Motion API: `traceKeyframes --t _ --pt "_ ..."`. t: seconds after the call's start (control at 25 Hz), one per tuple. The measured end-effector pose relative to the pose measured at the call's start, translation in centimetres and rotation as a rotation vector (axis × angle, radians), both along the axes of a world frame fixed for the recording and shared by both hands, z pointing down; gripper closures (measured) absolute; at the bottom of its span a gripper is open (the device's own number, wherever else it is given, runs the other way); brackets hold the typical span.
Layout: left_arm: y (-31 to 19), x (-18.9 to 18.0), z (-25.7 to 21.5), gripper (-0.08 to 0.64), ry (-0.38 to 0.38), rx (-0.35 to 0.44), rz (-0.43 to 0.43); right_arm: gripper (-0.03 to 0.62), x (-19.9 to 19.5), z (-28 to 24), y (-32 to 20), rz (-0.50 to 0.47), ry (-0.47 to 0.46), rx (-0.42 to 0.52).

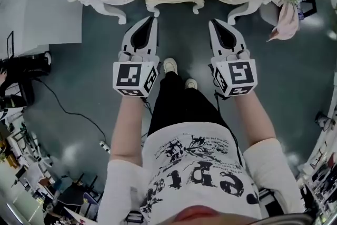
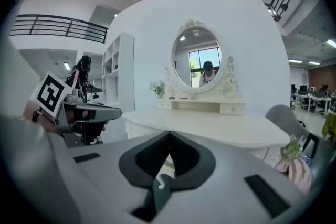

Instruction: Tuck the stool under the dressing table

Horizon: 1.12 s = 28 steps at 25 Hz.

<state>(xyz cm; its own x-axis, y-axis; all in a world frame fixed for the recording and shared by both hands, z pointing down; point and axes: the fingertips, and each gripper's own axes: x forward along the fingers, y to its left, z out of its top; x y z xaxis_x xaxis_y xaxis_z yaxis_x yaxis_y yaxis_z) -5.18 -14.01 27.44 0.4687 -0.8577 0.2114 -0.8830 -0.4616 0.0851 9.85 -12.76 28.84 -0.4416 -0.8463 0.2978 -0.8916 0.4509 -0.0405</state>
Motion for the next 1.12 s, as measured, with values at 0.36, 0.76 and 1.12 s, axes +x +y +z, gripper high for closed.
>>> traceKeyframes --t 0.36,0.76,1.12 --pt "3.5 0.2 -13.8 0.54 -0.005 0.14 0.032 0.575 2.5 -14.1 2.7 0.083 -0.059 0.133" --pt "3.4 -0.8 -22.6 0.54 -0.011 0.24 0.046 0.575 3.9 -22.0 3.2 0.118 -0.056 0.226" --pt "3.4 -0.5 -23.7 0.54 -0.025 0.243 0.053 0.575 3.7 -22.8 2.7 0.095 -0.049 0.229"
